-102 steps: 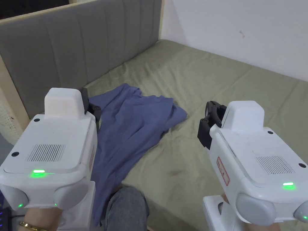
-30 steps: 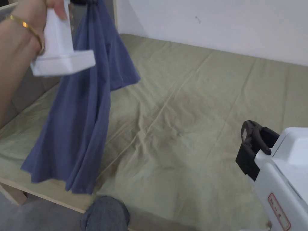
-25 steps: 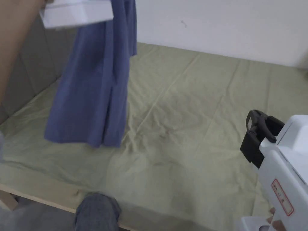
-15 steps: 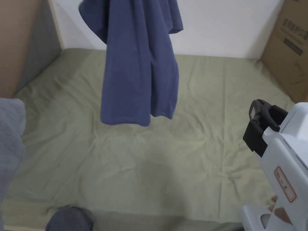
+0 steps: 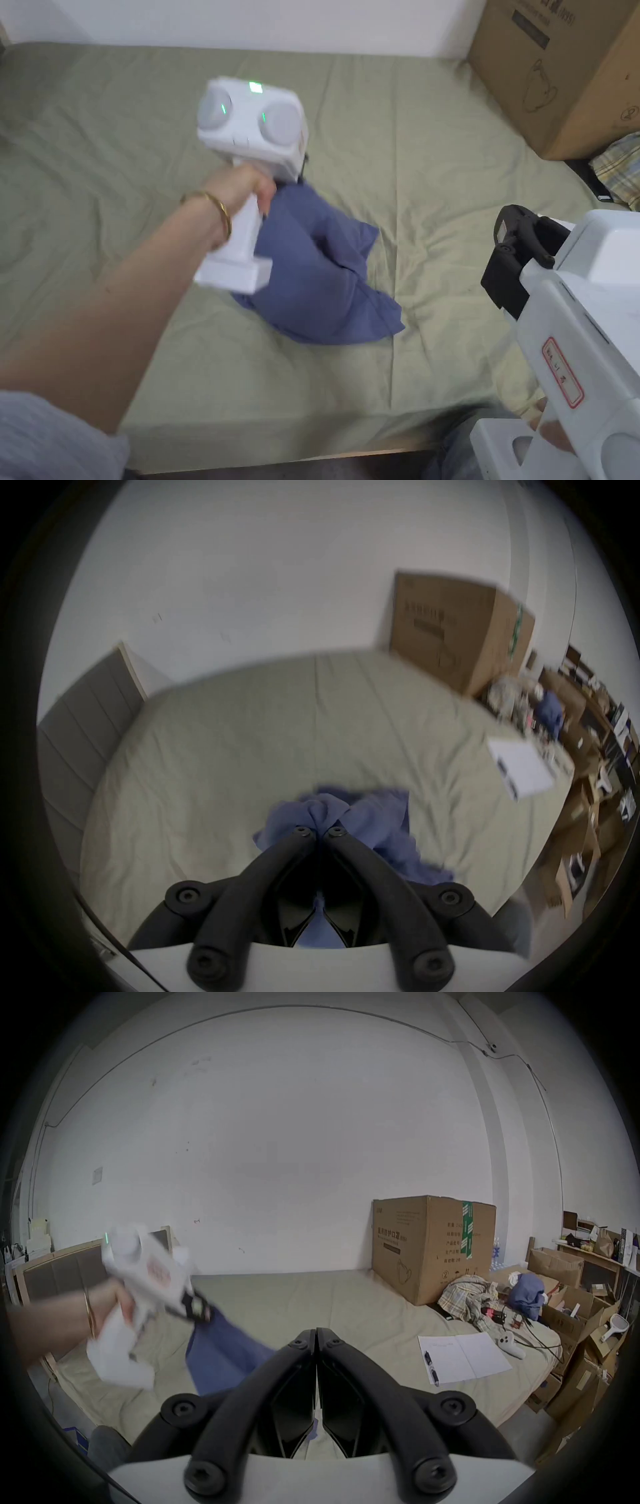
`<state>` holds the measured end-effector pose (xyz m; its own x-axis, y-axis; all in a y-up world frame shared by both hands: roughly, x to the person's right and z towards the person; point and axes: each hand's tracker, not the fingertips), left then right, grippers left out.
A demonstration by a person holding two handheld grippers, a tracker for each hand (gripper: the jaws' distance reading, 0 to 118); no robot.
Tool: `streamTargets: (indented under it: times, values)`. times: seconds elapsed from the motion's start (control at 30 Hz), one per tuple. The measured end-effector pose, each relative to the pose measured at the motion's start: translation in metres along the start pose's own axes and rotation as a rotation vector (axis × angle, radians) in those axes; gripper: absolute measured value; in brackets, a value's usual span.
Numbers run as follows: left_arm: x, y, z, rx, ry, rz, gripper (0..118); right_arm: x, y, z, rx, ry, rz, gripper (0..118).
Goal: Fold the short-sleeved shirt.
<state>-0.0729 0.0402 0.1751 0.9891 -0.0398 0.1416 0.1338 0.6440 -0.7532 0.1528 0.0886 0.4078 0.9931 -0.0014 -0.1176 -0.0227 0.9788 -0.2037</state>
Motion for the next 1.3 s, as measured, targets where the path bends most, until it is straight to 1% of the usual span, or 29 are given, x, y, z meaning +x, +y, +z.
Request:
streamTargets:
  times: [0.07,0.17,0.23,0.3,0.33,0.37,0.43,0.47,0.5,0.53,0.57,0.63,0.73,0.8,0.87,0.93,0.97,1.0,1.03,1.07,1.1,1.13,1.17,1.23,1.27,1.3]
  values:
    - [0.011,-0.033,-0.028,-0.093,0.009,-0.017,0,0.001,-0.005,-0.009,-0.025,-0.003,-0.005,0]
    - [0.018,-0.066,-0.059,-0.218,0.007,-0.022,0,0.002,-0.01,-0.019,-0.054,-0.004,-0.009,0]
    - [0.022,-0.083,-0.071,-0.233,0.021,-0.016,1,0.003,-0.013,-0.025,-0.07,-0.003,-0.011,0]
    - [0.018,-0.088,-0.077,-0.227,0.023,-0.009,27,0.001,-0.013,-0.029,-0.08,0.0,-0.01,0]
    - [0.015,-0.088,-0.075,-0.216,0.01,0.004,44,0.001,-0.013,-0.031,-0.082,0.001,-0.008,0]
    - [0.008,-0.083,-0.067,-0.187,-0.025,0.052,65,0.0,-0.013,-0.033,-0.084,0.003,-0.005,0]
    - [-0.008,-0.07,-0.045,-0.101,-0.105,0.161,86,-0.001,-0.011,-0.035,-0.082,0.01,0.0,0]
    - [-0.02,-0.064,-0.028,-0.013,-0.141,0.221,99,-0.002,-0.009,-0.037,-0.079,0.014,0.004,0]
    - [-0.029,-0.06,-0.009,0.088,-0.151,0.258,105,-0.004,-0.008,-0.038,-0.074,0.019,0.011,0]
    - [-0.037,-0.056,0.011,0.181,-0.132,0.271,107,-0.005,-0.006,-0.038,-0.067,0.025,0.015,0]
    - [-0.043,-0.051,0.035,0.278,-0.095,0.284,107,-0.007,-0.004,-0.039,-0.059,0.03,0.018,0]
    - [-0.056,-0.051,0.075,0.441,-0.021,0.263,108,-0.011,-0.001,-0.042,-0.045,0.044,0.024,0]
    - [-0.067,-0.059,0.126,0.599,0.166,0.209,116,-0.018,0.004,-0.045,-0.018,0.063,0.025,0]
    - [-0.073,-0.076,0.152,0.672,0.273,0.181,116,-0.024,0.007,-0.046,0.002,0.071,0.025,0]
    - [-0.077,-0.095,0.17,0.719,0.349,0.166,115,-0.03,0.009,-0.047,0.012,0.082,0.022,0]
    - [-0.078,-0.115,0.179,0.735,0.403,0.157,113,-0.035,0.009,-0.046,0.024,0.095,0.017,0]
    - [-0.079,-0.126,0.182,0.73,0.414,0.154,108,-0.038,0.009,-0.046,0.026,0.1,0.019,0]
    - [-0.078,-0.134,0.184,0.727,0.42,0.152,100,-0.04,0.008,-0.045,0.028,0.105,0.022,0]
    - [-0.077,-0.142,0.185,0.725,0.423,0.151,85,-0.043,0.007,-0.044,0.032,0.109,0.026,0]
    - [-0.076,-0.148,0.185,0.722,0.427,0.15,62,-0.045,0.006,-0.044,0.034,0.113,0.031,0]
    - [-0.077,-0.155,0.183,0.715,0.433,0.148,43,-0.047,0.004,-0.043,0.035,0.115,0.037,0]
    - [-0.077,-0.158,0.182,0.699,0.425,0.148,29,-0.049,0.003,-0.042,0.036,0.117,0.038,0]
    - [-0.077,-0.162,0.181,0.684,0.414,0.157,20,-0.05,0.001,-0.04,0.037,0.118,0.038,0]
    - [-0.076,-0.168,0.177,0.655,0.373,0.185,11,-0.051,-0.001,-0.038,0.033,0.12,0.033,0]
    - [-0.076,-0.17,0.175,0.65,0.357,0.192,4,-0.052,-0.002,-0.037,0.03,0.118,0.033,0]
    - [-0.074,-0.172,0.173,0.647,0.356,0.197,0,-0.052,-0.004,-0.036,0.025,0.115,0.035,0]
